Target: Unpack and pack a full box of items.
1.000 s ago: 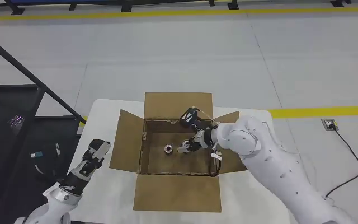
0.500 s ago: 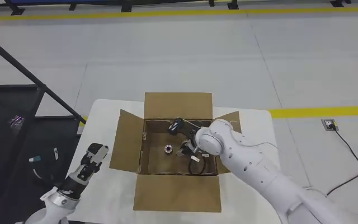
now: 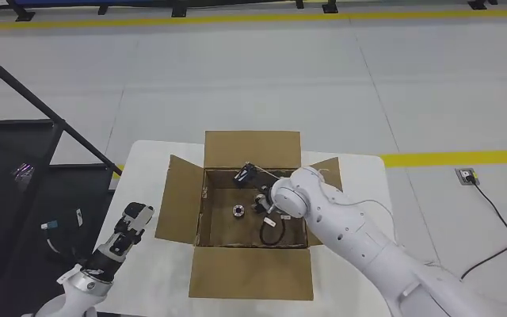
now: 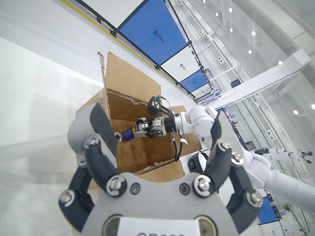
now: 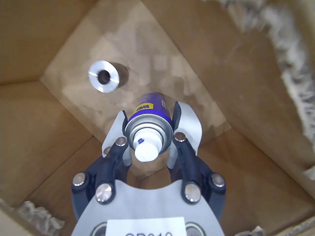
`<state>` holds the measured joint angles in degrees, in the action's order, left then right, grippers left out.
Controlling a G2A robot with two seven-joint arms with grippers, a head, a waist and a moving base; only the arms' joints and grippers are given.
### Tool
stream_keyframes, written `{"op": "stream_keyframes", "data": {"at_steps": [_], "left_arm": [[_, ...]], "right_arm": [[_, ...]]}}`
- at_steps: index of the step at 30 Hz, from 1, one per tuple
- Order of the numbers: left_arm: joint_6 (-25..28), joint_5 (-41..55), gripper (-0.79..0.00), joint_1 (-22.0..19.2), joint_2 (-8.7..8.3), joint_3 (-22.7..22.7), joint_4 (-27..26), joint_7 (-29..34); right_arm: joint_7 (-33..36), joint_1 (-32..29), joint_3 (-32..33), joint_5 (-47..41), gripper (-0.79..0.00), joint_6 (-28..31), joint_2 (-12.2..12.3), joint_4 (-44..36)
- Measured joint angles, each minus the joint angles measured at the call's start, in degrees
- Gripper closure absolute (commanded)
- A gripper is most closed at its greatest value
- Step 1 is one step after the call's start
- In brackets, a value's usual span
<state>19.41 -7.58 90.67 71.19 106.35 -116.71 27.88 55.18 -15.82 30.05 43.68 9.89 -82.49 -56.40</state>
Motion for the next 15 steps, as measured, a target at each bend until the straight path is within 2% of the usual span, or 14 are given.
{"op": "stream_keyframes", "data": {"at_steps": [5,8,11,13,15], "left_arm": [[0.0,0.0,-0.785,0.0,0.00,0.0,0.0,0.0],[0.0,0.0,-0.785,0.0,0.00,0.0,0.0,0.0],[0.0,0.0,-0.785,0.0,0.00,0.0,0.0,0.0],[0.0,0.0,-0.785,0.0,0.00,0.0,0.0,0.0],[0.0,0.0,-0.785,0.0,0.00,0.0,0.0,0.0]], "right_arm": [[4.6,-3.4,6.7,3.2,0.000,-4.8,3.5,-12.9],[6.9,-7.6,13.4,10.4,0.000,-10.0,6.7,-24.8],[8.2,-15.3,22.0,23.0,0.000,-15.2,10.2,-39.7],[9.3,-22.0,28.5,30.2,0.000,-17.3,12.1,-49.7],[9.8,-27.4,33.8,34.4,0.000,-17.8,13.3,-56.4]]}}
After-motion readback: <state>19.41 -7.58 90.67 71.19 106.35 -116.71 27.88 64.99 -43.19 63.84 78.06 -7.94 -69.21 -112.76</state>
